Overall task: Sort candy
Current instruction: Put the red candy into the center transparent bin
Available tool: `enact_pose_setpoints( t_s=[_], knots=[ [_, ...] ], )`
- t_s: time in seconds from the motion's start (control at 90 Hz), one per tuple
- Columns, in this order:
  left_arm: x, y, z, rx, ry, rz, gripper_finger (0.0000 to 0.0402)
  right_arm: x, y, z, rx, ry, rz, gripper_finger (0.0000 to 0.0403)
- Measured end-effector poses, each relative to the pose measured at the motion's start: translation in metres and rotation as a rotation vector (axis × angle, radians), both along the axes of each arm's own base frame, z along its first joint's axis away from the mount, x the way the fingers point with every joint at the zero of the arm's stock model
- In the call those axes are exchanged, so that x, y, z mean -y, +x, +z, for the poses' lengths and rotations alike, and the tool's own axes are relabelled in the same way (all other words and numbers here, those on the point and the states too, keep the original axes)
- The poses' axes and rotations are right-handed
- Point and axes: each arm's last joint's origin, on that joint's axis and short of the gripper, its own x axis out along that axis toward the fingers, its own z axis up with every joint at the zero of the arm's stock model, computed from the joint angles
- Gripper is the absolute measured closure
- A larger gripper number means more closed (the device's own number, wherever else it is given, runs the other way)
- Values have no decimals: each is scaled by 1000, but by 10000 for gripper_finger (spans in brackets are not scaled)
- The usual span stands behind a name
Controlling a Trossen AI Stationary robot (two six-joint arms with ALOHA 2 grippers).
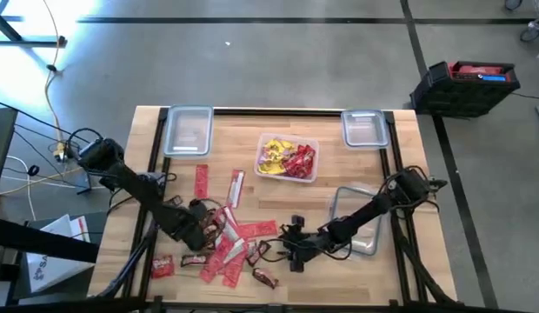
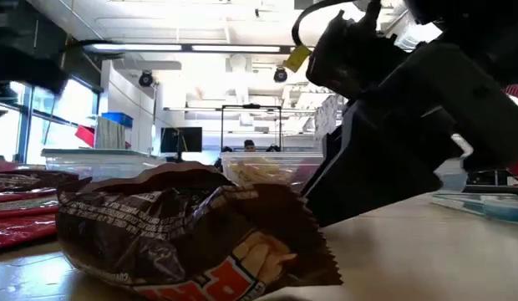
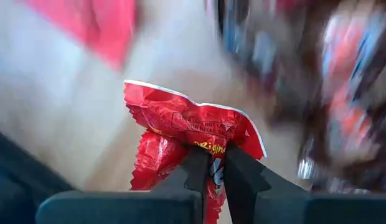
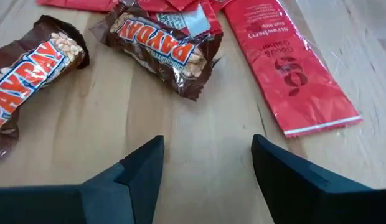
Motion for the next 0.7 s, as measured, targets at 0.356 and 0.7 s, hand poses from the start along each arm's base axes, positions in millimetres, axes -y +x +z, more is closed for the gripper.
enact_pose_setpoints(
  t_s=[0.356, 0.7],
  knots=[
    [-46, 89, 33, 503, 169, -247, 391, -15, -10, 2, 16, 60, -47, 190],
    [-111, 147, 52, 871, 356, -379, 391, -33, -22, 2, 58, 146, -151, 190]
  ],
)
